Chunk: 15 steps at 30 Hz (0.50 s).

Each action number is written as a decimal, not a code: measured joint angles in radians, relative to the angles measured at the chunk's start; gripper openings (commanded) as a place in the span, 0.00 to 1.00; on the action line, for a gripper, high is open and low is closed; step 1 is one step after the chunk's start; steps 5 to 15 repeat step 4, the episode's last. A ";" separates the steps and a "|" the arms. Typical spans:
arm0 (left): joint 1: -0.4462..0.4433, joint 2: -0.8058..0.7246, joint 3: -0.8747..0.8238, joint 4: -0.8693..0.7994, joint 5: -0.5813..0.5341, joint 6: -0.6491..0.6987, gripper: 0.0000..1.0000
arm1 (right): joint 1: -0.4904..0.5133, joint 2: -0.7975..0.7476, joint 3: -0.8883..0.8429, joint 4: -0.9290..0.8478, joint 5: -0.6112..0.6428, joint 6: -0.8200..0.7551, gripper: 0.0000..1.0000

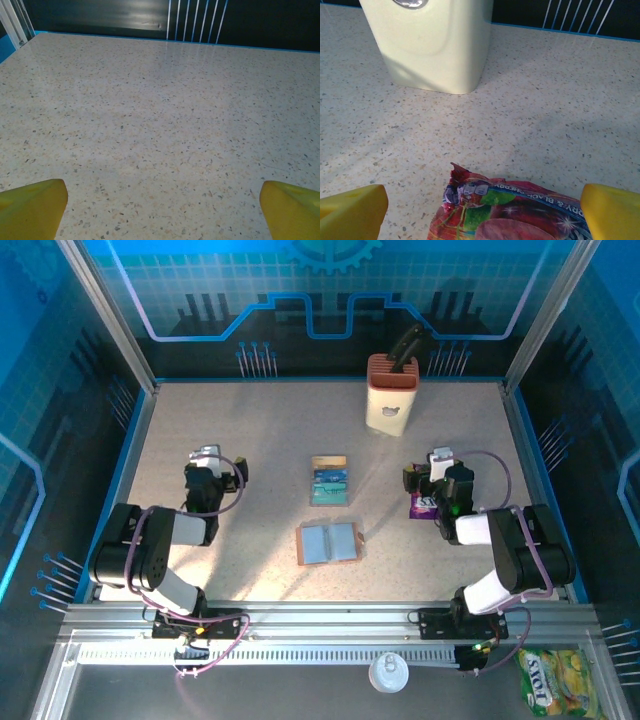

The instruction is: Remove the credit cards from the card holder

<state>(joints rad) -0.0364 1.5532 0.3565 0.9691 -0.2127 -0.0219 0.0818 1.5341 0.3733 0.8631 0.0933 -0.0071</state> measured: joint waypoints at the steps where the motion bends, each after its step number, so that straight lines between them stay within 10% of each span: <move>1: -0.001 0.000 0.000 -0.001 0.000 0.002 0.99 | 0.000 0.000 0.003 0.000 -0.004 0.000 1.00; 15: -0.002 0.000 0.000 -0.004 0.000 0.003 0.99 | 0.000 0.000 0.010 -0.001 -0.019 0.000 1.00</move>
